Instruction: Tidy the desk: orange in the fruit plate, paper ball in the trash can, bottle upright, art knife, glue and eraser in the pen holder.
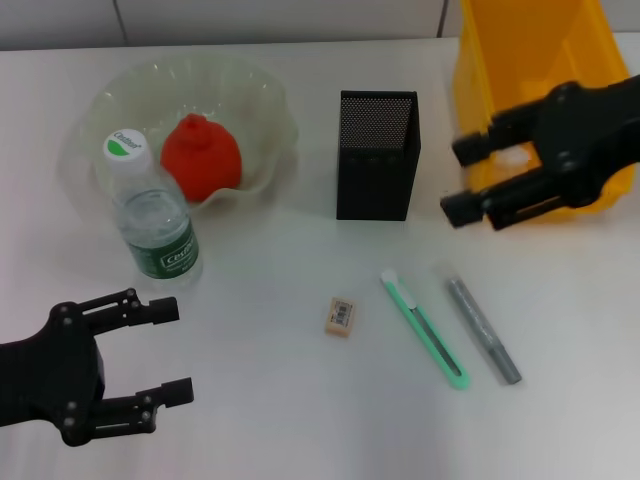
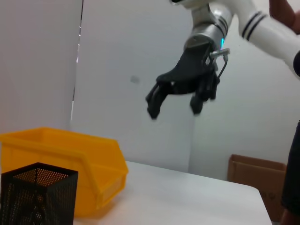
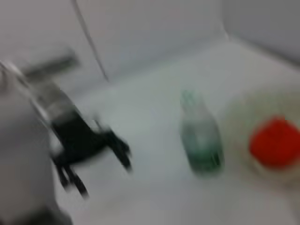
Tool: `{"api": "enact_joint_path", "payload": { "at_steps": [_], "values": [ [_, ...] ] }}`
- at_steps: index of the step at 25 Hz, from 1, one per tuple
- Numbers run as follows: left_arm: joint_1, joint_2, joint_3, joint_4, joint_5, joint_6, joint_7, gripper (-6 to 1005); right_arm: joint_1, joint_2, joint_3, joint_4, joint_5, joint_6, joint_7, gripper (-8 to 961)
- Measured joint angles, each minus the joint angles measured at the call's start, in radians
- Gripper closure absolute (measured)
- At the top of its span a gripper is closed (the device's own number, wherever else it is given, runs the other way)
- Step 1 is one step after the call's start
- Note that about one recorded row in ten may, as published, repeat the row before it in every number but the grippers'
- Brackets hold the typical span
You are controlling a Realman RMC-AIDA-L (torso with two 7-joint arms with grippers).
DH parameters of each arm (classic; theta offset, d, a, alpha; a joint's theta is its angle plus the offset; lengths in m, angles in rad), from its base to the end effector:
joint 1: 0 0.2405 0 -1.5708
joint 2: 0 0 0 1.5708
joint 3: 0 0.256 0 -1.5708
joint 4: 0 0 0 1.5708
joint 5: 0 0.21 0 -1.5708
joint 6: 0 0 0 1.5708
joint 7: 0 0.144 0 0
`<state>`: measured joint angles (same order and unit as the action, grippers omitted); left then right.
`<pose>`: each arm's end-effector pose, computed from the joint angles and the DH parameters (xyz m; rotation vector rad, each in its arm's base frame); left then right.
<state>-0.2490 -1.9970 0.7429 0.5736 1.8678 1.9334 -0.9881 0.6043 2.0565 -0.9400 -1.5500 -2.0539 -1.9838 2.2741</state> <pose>-0.3111 0.2140 0.0270 -2.7854 -0.3399 -0.9734 0.1228 0.3166 0.0862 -3.0066 0.6081 0.2170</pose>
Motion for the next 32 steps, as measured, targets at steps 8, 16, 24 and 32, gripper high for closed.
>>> {"api": "enact_joint_path", "payload": {
  "at_steps": [8, 16, 24, 32],
  "values": [
    [-0.022, -0.013, 0.001, -0.001, 0.026, -0.048, -0.034, 216, 0.17, 0.023, -0.295, -0.032, -0.476, -0.002, 0.292, 187],
    [-0.044, -0.023, 0.002, 0.0, 0.055, -0.074, -0.054, 216, 0.213, 0.028, -0.544, 0.07, -0.533, 0.117, 0.453, 187],
    [-0.054, -0.023, 0.013, 0.007, 0.076, -0.073, -0.073, 216, 0.223, 0.033, -0.757, 0.203, -0.556, 0.311, 0.54, 187],
    [-0.056, -0.021, 0.013, 0.008, 0.082, -0.073, -0.076, 216, 0.218, 0.036, -0.855, 0.264, -0.547, 0.443, 0.576, 186]
  ]
}}
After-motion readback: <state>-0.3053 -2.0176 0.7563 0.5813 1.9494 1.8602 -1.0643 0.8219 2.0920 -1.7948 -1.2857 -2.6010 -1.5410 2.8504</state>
